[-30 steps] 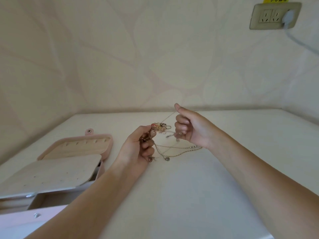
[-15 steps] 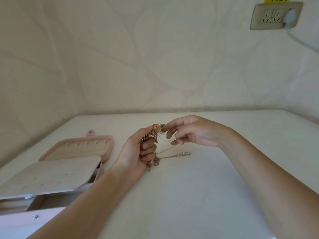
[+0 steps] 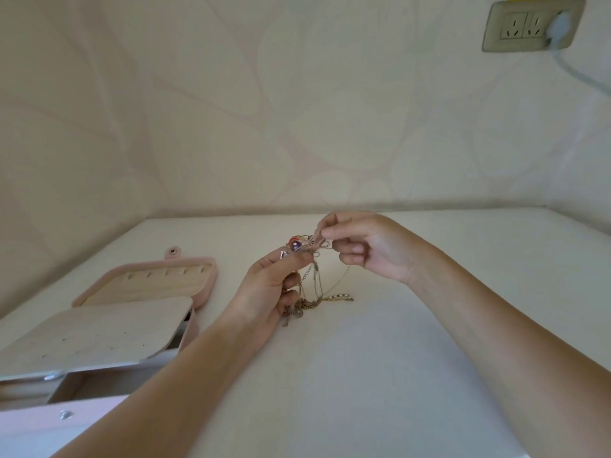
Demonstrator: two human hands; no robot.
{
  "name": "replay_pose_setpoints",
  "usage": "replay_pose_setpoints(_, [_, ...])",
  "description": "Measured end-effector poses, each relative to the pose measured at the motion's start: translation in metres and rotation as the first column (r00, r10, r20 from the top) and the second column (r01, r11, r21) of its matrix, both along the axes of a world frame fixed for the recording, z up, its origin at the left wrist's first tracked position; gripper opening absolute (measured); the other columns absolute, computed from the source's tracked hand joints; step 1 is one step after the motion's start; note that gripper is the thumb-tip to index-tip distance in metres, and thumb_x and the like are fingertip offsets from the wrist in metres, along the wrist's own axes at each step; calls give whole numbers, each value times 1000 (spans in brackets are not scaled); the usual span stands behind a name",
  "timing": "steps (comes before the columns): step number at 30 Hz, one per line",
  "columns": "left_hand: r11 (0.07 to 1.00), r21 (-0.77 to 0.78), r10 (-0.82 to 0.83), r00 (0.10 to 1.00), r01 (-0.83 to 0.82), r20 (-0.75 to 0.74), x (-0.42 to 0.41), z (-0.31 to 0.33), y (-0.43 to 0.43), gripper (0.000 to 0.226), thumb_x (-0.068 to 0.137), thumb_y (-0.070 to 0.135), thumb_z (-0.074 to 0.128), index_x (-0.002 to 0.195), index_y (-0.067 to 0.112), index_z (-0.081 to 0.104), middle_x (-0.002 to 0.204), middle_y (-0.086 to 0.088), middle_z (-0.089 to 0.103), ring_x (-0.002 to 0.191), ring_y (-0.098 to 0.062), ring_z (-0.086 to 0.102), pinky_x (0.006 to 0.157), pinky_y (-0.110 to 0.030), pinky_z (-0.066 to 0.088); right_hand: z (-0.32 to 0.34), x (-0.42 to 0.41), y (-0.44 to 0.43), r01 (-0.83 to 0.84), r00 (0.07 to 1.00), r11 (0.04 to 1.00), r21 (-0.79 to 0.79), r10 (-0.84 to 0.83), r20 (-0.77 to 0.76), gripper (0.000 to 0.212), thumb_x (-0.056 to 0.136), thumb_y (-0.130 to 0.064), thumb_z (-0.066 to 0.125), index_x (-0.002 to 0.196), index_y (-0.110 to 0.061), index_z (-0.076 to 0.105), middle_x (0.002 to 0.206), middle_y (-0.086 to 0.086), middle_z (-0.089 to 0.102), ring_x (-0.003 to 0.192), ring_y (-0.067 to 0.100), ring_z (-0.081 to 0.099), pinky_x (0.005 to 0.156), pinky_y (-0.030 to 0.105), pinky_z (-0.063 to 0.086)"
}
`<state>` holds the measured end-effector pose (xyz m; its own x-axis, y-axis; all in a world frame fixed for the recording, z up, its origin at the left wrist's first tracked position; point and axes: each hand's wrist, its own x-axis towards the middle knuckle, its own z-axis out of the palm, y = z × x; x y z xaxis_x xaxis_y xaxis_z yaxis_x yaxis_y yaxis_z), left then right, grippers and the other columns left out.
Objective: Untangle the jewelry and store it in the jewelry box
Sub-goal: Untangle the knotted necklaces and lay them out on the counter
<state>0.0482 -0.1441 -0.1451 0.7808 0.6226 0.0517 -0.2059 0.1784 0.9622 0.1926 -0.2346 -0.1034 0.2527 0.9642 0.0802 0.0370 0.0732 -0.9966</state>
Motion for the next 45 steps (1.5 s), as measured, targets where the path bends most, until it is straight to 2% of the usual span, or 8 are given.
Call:
replay_pose_setpoints(4, [997,-72,35,998,-31,51,0,1,3,41,81,-4,50,48,20,57,73,3,53,49,-6,30,39,-16,17,2,5,0,28,979,997,69,-14,-201,5,84,-9,53,80,-8,55,71,0,64,39,2,26,38,13,23])
replay_pose_setpoints(10, [991,-130,23,999,-18,39,-1,2,0,25,80,-5,33,65,13,40,59,2,51,43,-6,26,36,-16,16,2,7,1,135,966,984,118,-104,-235,15,94,-7,48,80,-9,55,75,1,58,41,3,27,38,14,20])
replay_pose_setpoints(20, [953,295,155,948,-69,-277,3,-1,-3,27,81,-8,32,62,11,37,40,2,44,33,-10,25,39,-19,19,-6,2,9,383,918,907,177,-353,-180,15,99,-10,44,86,-7,52,88,5,74,39,6,23,36,16,18])
replay_pose_setpoints(25, [885,440,309,896,-148,-319,0,-8,2,35,82,-2,39,101,23,53,76,6,70,43,-8,45,46,-21,35,1,5,1,359,930,911,201,-329,-165,18,99,-14,46,81,-14,49,106,3,72,38,6,16,37,17,13])
replay_pose_setpoints(31, [817,574,287,905,-60,-314,-2,-7,-1,30,85,3,44,103,24,56,98,6,64,59,-6,51,44,-10,37,3,3,-1,291,953,939,184,-267,-141,18,98,-16,47,80,-16,47,110,1,71,39,7,14,38,19,11])
replay_pose_setpoints(38, [804,593,122,960,54,-253,-2,-7,-10,28,81,41,69,106,37,57,62,11,58,46,-2,47,47,-10,34,6,-3,-3,197,975,963,186,-172,-142,19,98,-19,47,79,-17,47,116,0,69,40,7,12,41,21,8])
replay_pose_setpoints(41, [814,580,115,972,25,-204,0,-5,-14,19,83,35,69,99,29,62,40,12,34,37,-3,34,40,-11,26,6,-4,-4,148,983,972,182,-124,-134,18,98,-20,46,80,-18,48,118,0,68,41,8,12,40,20,10])
replay_pose_setpoints(45, [857,512,150,978,-55,-147,1,-2,-9,11,86,21,67,81,12,68,41,12,29,36,-5,23,38,-13,20,6,1,-3,95,978,973,209,-52,-201,14,93,-19,49,79,-19,48,122,2,66,38,3,22,38,14,14])
